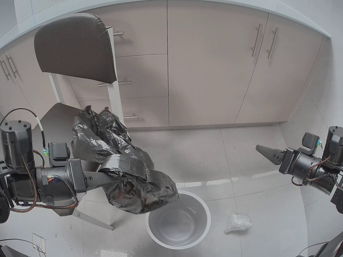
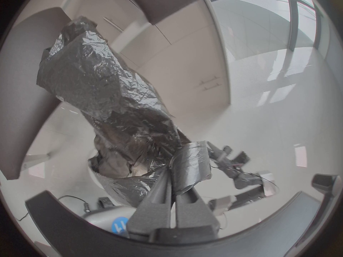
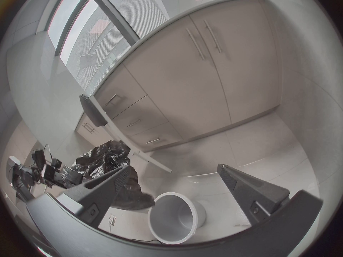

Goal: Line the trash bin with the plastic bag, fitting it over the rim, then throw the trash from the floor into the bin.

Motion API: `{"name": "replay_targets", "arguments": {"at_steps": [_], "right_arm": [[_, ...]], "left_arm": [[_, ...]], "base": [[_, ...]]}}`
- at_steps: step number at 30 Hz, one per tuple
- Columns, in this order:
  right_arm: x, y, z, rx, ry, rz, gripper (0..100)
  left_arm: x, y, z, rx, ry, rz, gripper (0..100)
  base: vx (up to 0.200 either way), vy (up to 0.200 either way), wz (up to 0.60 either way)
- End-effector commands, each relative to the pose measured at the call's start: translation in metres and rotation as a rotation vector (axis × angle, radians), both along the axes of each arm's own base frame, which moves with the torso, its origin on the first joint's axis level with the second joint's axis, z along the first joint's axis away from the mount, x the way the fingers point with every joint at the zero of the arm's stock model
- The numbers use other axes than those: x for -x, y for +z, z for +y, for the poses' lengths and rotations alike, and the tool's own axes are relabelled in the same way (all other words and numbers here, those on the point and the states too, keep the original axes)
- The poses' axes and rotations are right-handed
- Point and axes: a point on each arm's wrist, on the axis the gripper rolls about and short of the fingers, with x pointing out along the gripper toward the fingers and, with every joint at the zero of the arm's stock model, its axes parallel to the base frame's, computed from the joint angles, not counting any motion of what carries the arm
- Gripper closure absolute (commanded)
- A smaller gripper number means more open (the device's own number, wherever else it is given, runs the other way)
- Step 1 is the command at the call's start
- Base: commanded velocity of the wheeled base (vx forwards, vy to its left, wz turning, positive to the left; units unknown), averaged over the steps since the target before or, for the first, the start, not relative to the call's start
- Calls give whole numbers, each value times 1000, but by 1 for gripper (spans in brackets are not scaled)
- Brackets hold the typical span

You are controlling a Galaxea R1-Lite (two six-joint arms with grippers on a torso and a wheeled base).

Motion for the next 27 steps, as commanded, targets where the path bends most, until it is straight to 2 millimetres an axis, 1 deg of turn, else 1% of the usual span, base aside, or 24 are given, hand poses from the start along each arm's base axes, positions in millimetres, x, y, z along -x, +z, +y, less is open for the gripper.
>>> {"name": "replay_targets", "arguments": {"at_steps": [1, 3, 7, 11, 12, 13, 14, 15, 16, 17, 20, 23, 27], "right_arm": [[-3, -18, 15, 21, 60, 58, 0], [-3, -21, 17, 25, 68, 56, 0], [-5, -27, 26, 42, 104, 70, 0], [0, -34, 39, 58, 164, 92, 0], [4, -40, 48, 72, 207, 116, 0], [6, -43, 51, 79, 222, 123, 0], [10, -49, 59, 91, 259, 139, 0], [10, -49, 60, 92, 264, 141, 0], [16, -58, 69, 109, 309, 154, 0], [18, -63, 73, 123, 332, 158, 0], [20, -76, 82, 157, 372, 159, 0], [28, -92, 92, 179, 423, 161, 0], [33, -103, 95, 191, 450, 150, 0]], "left_arm": [[9, 20, -2, 72, -97, -24, 100], [8, 19, -4, 83, -137, -15, 100], [0, 18, -10, 116, -259, 23, 100], [-9, 18, -15, 123, -288, 25, 100], [-14, 19, -17, 127, -287, 10, 100], [-15, 19, -17, 130, -287, 4, 100], [-18, 21, -18, 141, -287, -22, 100], [-18, 21, -18, 142, -287, -27, 100], [-21, 24, -19, 156, -283, -68, 100], [-22, 25, -20, 165, -278, -82, 100], [-22, 30, -20, 195, -272, -91, 100], [-22, 31, -20, 219, -265, -65, 100], [-24, 30, -20, 218, -258, -61, 100]], "base": [[0, 0, 0], [0, 0, 0], [0, 0, 0], [0, 0, 0], [0, 0, 0], [0, 0, 0], [0, 0, 0], [0, 0, 0], [0, 0, 0], [0, 0, 0], [0, 0, 0], [0, 0, 0], [0, 0, 0]]}}
